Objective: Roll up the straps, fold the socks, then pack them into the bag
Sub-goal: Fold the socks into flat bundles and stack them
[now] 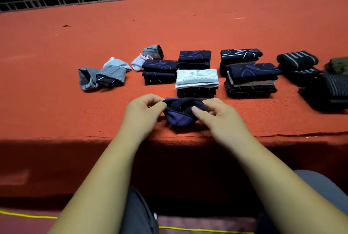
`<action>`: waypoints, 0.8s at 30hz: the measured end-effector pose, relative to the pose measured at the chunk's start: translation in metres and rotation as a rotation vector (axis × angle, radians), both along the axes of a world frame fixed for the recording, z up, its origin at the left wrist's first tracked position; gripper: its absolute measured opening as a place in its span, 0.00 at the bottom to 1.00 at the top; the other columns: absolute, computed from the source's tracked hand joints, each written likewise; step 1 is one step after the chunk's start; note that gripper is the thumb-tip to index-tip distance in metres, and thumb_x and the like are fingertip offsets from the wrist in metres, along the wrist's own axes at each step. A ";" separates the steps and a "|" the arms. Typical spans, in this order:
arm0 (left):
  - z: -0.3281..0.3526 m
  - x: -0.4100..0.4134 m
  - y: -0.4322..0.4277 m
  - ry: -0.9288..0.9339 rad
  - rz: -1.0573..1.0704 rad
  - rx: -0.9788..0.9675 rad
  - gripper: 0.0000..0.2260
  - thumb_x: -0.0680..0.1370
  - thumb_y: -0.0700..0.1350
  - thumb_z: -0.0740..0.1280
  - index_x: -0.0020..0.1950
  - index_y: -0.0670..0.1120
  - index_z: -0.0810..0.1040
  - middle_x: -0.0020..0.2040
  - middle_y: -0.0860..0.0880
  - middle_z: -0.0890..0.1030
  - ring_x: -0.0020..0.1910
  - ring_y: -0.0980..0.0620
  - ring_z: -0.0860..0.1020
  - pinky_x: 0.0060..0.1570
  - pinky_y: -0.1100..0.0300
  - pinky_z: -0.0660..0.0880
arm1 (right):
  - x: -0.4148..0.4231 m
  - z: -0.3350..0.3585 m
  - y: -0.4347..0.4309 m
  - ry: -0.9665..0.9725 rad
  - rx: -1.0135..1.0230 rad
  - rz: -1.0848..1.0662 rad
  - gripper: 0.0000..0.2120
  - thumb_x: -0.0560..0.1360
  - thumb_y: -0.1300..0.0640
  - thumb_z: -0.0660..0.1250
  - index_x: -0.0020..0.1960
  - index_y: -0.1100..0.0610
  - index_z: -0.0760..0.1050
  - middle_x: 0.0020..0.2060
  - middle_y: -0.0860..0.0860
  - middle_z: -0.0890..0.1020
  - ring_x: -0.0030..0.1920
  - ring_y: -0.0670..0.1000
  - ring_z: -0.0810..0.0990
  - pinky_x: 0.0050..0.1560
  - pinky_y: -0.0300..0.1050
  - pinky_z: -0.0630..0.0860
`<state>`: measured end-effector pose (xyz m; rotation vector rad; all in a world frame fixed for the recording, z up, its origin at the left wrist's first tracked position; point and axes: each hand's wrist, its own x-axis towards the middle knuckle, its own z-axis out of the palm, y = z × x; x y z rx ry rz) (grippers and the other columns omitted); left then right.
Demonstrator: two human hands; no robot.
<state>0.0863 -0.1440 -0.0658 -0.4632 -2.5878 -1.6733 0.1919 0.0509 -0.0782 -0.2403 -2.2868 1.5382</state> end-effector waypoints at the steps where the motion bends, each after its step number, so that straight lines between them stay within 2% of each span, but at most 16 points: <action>1: 0.000 -0.002 0.000 0.006 0.014 -0.008 0.05 0.77 0.41 0.72 0.43 0.48 0.86 0.31 0.61 0.81 0.35 0.60 0.78 0.36 0.64 0.70 | 0.001 -0.001 0.002 0.008 -0.071 0.002 0.04 0.81 0.53 0.73 0.54 0.49 0.87 0.54 0.45 0.84 0.51 0.44 0.82 0.54 0.33 0.73; 4: 0.003 -0.008 -0.002 0.030 0.066 -0.009 0.06 0.77 0.41 0.71 0.43 0.46 0.86 0.30 0.62 0.80 0.33 0.64 0.75 0.36 0.67 0.69 | 0.001 -0.003 0.010 0.039 -0.262 -0.031 0.08 0.82 0.51 0.72 0.58 0.50 0.87 0.54 0.44 0.88 0.54 0.45 0.84 0.59 0.44 0.75; 6: 0.003 -0.014 -0.005 0.004 0.105 0.024 0.06 0.77 0.42 0.70 0.43 0.45 0.87 0.30 0.60 0.80 0.34 0.61 0.75 0.36 0.62 0.70 | 0.002 -0.004 0.015 0.047 -0.355 -0.035 0.09 0.82 0.51 0.71 0.58 0.51 0.87 0.51 0.45 0.88 0.49 0.43 0.81 0.57 0.44 0.74; 8: 0.002 -0.019 -0.008 -0.043 0.142 0.075 0.06 0.77 0.44 0.71 0.44 0.46 0.88 0.32 0.55 0.82 0.35 0.57 0.77 0.36 0.58 0.70 | 0.002 -0.005 0.015 0.049 -0.401 -0.037 0.10 0.82 0.49 0.71 0.59 0.50 0.87 0.52 0.46 0.89 0.48 0.44 0.80 0.58 0.47 0.73; 10: 0.002 -0.024 -0.013 -0.106 0.179 0.204 0.07 0.77 0.43 0.70 0.43 0.47 0.87 0.35 0.51 0.84 0.37 0.54 0.79 0.39 0.57 0.71 | 0.001 -0.004 0.017 0.065 -0.458 -0.078 0.11 0.80 0.47 0.70 0.57 0.49 0.88 0.53 0.49 0.89 0.50 0.46 0.82 0.59 0.52 0.75; 12: 0.006 -0.031 -0.021 -0.212 0.242 0.461 0.09 0.79 0.41 0.69 0.39 0.47 0.83 0.32 0.52 0.81 0.35 0.53 0.77 0.38 0.57 0.70 | 0.002 0.001 0.024 0.104 -0.530 -0.151 0.10 0.81 0.49 0.70 0.54 0.50 0.88 0.51 0.50 0.90 0.52 0.47 0.84 0.62 0.53 0.75; 14: 0.008 -0.037 -0.030 -0.303 0.280 0.611 0.09 0.79 0.40 0.68 0.40 0.48 0.80 0.30 0.54 0.78 0.33 0.54 0.74 0.37 0.58 0.67 | 0.005 0.006 0.033 0.108 -0.425 -0.210 0.10 0.82 0.48 0.70 0.53 0.52 0.88 0.52 0.48 0.89 0.55 0.47 0.85 0.67 0.52 0.76; 16: 0.008 -0.038 -0.035 -0.349 0.259 0.630 0.07 0.80 0.41 0.68 0.43 0.48 0.80 0.32 0.54 0.79 0.33 0.54 0.75 0.38 0.57 0.67 | 0.010 0.008 0.034 0.069 -0.173 -0.187 0.10 0.83 0.48 0.69 0.47 0.48 0.86 0.51 0.45 0.87 0.52 0.41 0.83 0.62 0.43 0.75; 18: 0.005 -0.036 -0.036 -0.367 0.147 0.579 0.05 0.80 0.43 0.68 0.47 0.47 0.83 0.39 0.51 0.83 0.38 0.53 0.77 0.41 0.56 0.67 | 0.016 0.009 0.028 0.053 -0.014 -0.104 0.11 0.84 0.50 0.67 0.44 0.48 0.83 0.46 0.44 0.84 0.48 0.38 0.80 0.52 0.37 0.72; 20: 0.003 -0.032 -0.037 -0.344 -0.017 0.508 0.07 0.82 0.46 0.69 0.55 0.47 0.85 0.51 0.47 0.85 0.48 0.50 0.78 0.44 0.54 0.68 | 0.021 0.008 0.024 0.097 0.020 -0.034 0.11 0.85 0.51 0.66 0.48 0.53 0.83 0.46 0.47 0.84 0.50 0.43 0.81 0.53 0.39 0.73; 21: 0.003 -0.028 -0.037 -0.321 -0.090 0.478 0.08 0.83 0.48 0.69 0.58 0.47 0.85 0.54 0.47 0.84 0.50 0.50 0.77 0.45 0.55 0.68 | 0.022 0.008 0.025 0.131 0.037 0.007 0.12 0.85 0.50 0.66 0.48 0.55 0.82 0.46 0.50 0.83 0.50 0.47 0.81 0.54 0.42 0.73; 22: 0.003 -0.026 -0.037 -0.294 -0.134 0.456 0.09 0.83 0.48 0.68 0.60 0.48 0.85 0.54 0.47 0.84 0.49 0.52 0.76 0.43 0.57 0.68 | 0.024 0.009 0.026 0.160 0.065 0.053 0.15 0.86 0.48 0.64 0.47 0.56 0.82 0.46 0.52 0.82 0.50 0.49 0.81 0.55 0.44 0.73; 24: 0.002 -0.022 -0.037 -0.237 -0.158 0.418 0.07 0.84 0.46 0.68 0.57 0.48 0.86 0.44 0.50 0.80 0.40 0.57 0.72 0.37 0.63 0.66 | 0.026 0.010 0.030 0.180 0.063 0.142 0.24 0.85 0.41 0.59 0.44 0.58 0.82 0.46 0.52 0.82 0.51 0.51 0.81 0.55 0.44 0.73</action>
